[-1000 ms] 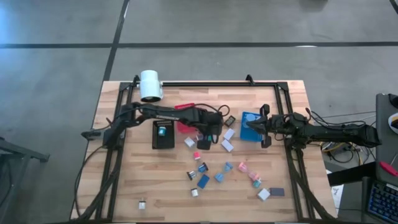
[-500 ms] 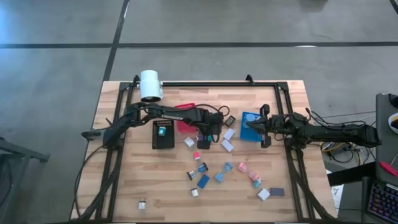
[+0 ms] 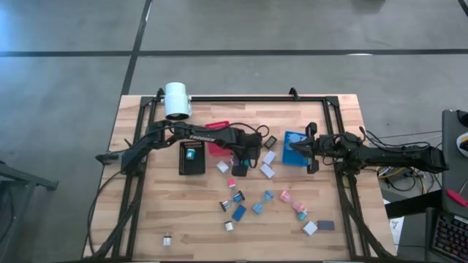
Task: Pick & Place Office items
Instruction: Put the light blue digital clock into the red bin
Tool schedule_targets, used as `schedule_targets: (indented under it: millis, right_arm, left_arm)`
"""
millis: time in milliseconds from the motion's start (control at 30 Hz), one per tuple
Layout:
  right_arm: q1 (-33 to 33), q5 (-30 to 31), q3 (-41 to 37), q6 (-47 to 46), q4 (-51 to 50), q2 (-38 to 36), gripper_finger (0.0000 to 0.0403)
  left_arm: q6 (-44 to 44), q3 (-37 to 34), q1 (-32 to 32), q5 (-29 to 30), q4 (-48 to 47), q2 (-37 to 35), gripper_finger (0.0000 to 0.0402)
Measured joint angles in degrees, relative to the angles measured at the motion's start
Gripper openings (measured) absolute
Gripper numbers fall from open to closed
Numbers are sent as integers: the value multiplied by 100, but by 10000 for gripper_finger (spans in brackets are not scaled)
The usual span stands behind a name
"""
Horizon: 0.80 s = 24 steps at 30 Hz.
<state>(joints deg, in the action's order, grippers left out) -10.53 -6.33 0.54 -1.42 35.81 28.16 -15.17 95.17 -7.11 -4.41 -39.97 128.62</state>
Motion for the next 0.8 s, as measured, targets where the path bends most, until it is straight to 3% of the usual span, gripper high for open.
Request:
schedule_targets:
  millis: [100,467,633,800]
  right_arm:
    - [-1,0,0,-1,2,0,8]
    - [-1,-2,0,-1,2,-2,8]
    - [1,-4,0,-3,-1,-2,8]
    - [3,-15,2,-34,-7,0,8]
  left_arm:
    - [17,-75,0,-15,68,-17,290]
    - [-32,-41,15,-41,3,-159,290]
    - [-122,-143,20,-224,81,-888,290]
    - [-120,-794,20,-524,461,-2058,290]
